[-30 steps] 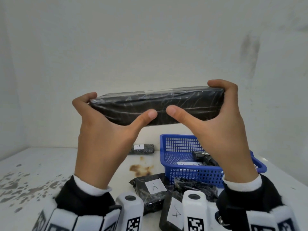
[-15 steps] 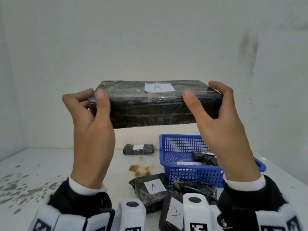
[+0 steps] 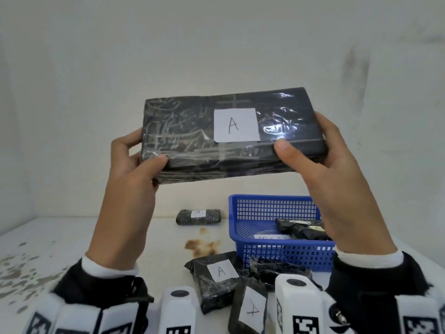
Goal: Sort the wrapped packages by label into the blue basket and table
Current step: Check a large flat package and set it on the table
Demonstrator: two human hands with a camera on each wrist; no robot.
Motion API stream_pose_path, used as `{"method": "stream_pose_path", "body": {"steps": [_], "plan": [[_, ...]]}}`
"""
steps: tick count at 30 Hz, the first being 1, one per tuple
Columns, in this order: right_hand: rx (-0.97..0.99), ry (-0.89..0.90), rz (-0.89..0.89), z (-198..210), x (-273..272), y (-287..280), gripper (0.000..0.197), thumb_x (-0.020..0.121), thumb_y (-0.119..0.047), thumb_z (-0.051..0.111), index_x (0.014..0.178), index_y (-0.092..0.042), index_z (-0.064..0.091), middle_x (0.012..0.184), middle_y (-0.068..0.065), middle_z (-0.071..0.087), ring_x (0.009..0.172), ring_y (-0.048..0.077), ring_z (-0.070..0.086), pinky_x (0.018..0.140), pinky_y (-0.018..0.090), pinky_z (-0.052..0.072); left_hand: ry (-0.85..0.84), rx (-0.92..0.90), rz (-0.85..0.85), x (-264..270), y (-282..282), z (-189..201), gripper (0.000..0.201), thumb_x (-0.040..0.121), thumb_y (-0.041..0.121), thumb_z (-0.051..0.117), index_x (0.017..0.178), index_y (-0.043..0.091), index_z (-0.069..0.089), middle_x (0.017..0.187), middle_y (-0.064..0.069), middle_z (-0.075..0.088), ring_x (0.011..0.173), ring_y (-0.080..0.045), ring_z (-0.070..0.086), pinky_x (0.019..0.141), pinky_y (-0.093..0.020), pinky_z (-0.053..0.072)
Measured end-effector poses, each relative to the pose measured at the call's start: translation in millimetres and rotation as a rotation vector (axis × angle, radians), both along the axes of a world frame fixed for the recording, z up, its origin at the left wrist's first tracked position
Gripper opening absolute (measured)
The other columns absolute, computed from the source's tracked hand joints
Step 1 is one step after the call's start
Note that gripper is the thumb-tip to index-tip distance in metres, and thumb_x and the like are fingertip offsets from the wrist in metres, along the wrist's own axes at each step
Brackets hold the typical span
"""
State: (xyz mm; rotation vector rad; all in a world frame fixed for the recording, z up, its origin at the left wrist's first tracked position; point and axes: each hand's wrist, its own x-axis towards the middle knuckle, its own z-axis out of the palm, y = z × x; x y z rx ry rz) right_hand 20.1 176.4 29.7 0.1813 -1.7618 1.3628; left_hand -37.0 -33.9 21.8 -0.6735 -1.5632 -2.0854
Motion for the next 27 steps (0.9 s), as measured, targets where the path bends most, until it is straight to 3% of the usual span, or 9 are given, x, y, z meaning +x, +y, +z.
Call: {"method": "stream_pose_path", "body": {"steps": [2, 6, 9, 12, 15, 17, 22, 27], "plan": [[0.046, -0.046, -0.007, 0, -1, -1, 0.058, 0.084, -0.043, 0.072, 0.137, -0.041, 0.051, 0.116, -0.022, 0.069, 0.105, -0.006, 0.063, 0.093, 0.021, 0.047, 0.028, -0.011, 0.014, 0, 0, 0, 0.030, 0.097, 0.013, 0.053, 0.122, 0.025, 0.042, 0.101, 0.004, 0.070, 0.091, -0.001, 0.068, 0.085, -0.022, 0.046], [0.061, -0.059, -0.009, -2, -3, -5, 0.052, 0.082, -0.044, 0.072, 0.130, -0.045, 0.052, 0.105, -0.027, 0.069, 0.093, -0.013, 0.063, 0.076, 0.008, 0.047, 0.079, -0.085, 0.096, -1, -1, -2, 0.034, 0.094, 0.020, 0.059, 0.110, 0.038, 0.035, 0.115, 0.004, 0.065, 0.096, 0.001, 0.067, 0.079, -0.011, 0.047], [0.052, -0.062, -0.020, -3, -5, -10, 0.057, 0.077, -0.049, 0.073, 0.129, -0.047, 0.049, 0.105, -0.026, 0.067, 0.091, -0.013, 0.063, 0.070, 0.005, 0.048, 0.094, -0.115, 0.179, -2, -3, -3, 0.038, 0.091, 0.025, 0.063, 0.109, 0.042, 0.034, 0.118, 0.004, 0.063, 0.096, 0.001, 0.065, 0.084, -0.019, 0.045], [0.047, -0.015, -0.040, -3, -5, -13, 0.062, 0.077, -0.045, 0.076, 0.133, -0.044, 0.049, 0.104, -0.028, 0.066, 0.091, -0.012, 0.064, 0.071, 0.003, 0.048, 0.107, -0.161, 0.233, -2, -2, -3, 0.048, 0.088, 0.029, 0.065, 0.123, 0.039, 0.033, 0.116, 0.011, 0.064, 0.087, 0.011, 0.061, 0.080, -0.015, 0.043], [0.043, 0.017, -0.066, -3, -3, -13, 0.063, 0.078, -0.043, 0.077, 0.134, -0.043, 0.049, 0.105, -0.028, 0.066, 0.092, -0.012, 0.064, 0.071, 0.000, 0.046, 0.128, -0.229, 0.260, -1, -1, -4, 0.068, 0.082, 0.036, 0.071, 0.139, 0.037, 0.035, 0.123, 0.020, 0.059, 0.101, 0.011, 0.058, 0.092, -0.021, 0.045], [0.049, 0.022, -0.088, -3, -2, -15, 0.068, 0.078, -0.044, 0.078, 0.136, -0.045, 0.043, 0.106, -0.030, 0.063, 0.092, -0.012, 0.064, 0.069, 0.000, 0.045, 0.145, -0.245, 0.269, 0, 0, -4, 0.076, 0.078, 0.038, 0.074, 0.142, 0.035, 0.034, 0.126, 0.020, 0.057, 0.109, 0.007, 0.057, 0.100, -0.026, 0.045], [0.081, -0.019, -0.134, -8, -6, -22, 0.089, 0.064, -0.061, 0.078, 0.140, -0.048, 0.033, 0.121, -0.018, 0.058, 0.113, 0.011, 0.059, 0.081, 0.014, 0.044, 0.182, -0.258, 0.338, 1, 2, -6, 0.092, 0.066, 0.058, 0.079, 0.143, 0.036, 0.033, 0.131, 0.020, 0.054, 0.120, -0.001, 0.053, 0.102, -0.027, 0.043], [0.087, -0.037, -0.133, -8, -5, -21, 0.095, 0.058, -0.066, 0.077, 0.141, -0.048, 0.035, 0.124, -0.017, 0.058, 0.117, 0.013, 0.057, 0.088, 0.022, 0.045, 0.190, -0.265, 0.365, 1, 4, -10, 0.096, 0.063, 0.055, 0.079, 0.144, 0.036, 0.030, 0.134, 0.018, 0.050, 0.125, -0.005, 0.049, 0.103, -0.026, 0.041]]}}
